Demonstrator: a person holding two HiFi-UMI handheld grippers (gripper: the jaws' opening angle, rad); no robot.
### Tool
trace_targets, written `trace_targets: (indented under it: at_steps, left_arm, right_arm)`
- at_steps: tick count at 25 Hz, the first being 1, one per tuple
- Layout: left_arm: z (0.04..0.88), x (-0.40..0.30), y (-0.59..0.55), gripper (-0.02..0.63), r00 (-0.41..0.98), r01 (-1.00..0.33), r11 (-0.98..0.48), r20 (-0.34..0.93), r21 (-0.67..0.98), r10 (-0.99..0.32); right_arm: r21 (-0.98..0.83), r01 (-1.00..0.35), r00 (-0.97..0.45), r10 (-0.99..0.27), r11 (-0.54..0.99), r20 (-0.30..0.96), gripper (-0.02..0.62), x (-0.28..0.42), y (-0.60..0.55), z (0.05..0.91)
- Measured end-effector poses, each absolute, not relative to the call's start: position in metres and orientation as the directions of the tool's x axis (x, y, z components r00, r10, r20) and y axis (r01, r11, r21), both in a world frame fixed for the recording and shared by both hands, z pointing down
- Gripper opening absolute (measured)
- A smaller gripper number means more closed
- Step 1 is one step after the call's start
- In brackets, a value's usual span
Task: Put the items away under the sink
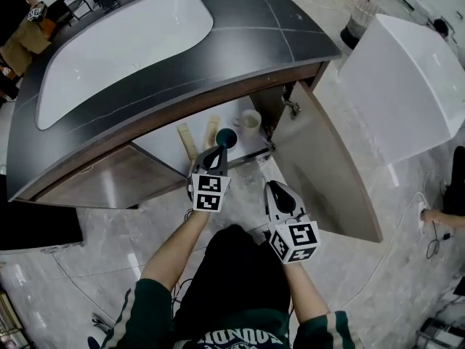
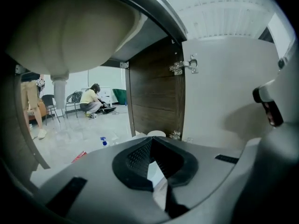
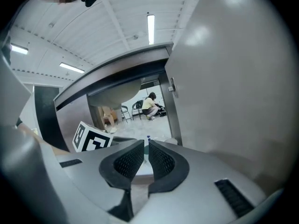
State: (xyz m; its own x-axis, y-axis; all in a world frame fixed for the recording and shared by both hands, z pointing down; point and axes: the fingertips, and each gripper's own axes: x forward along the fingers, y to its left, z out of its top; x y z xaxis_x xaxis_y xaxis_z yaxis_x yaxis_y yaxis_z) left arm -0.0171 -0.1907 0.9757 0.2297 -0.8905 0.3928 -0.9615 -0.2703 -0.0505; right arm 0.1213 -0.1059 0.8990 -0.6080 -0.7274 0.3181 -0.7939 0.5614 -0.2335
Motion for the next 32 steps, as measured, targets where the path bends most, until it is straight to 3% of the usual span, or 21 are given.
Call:
trace_targets:
  at_steps: [5,10,21,32]
  left_arm:
    - [0.911,-0.01,-0.141,0.009,0.258,-0.951,-0.31,0.507,-0.019,-0.822]
    - [0.777,-0.003,-0.094,0.01,0.322,-0.925,-0.379,0.562,0.016,-0.762]
    - [0.455,-0.004,0.02,0.009,0.314,-0.942,-0.328,0.509,0.065,-0.801]
    - [0.389,-0.064,0.052,0.011,0.32,-0.942,-0.328,0.472,0.068,-0.821]
  right_arm:
    - [-0.239,-0.795,-0.605,-0.708,0.557,0.365,0.06,0.109,-0.092,0.796]
    - [-0.248,-0.8,-0.597,-0.689,0.546,0.41,0.054,0.097,-0.068,0.653]
    - [-0.23,-0.774,-0.627,-0.662,0.59,0.41,0.052,0.085,0.039,0.385]
    - [-0.184,-0.731,-0.667,-0.634,0.657,0.391,0.048,0.018,0.061,0.323]
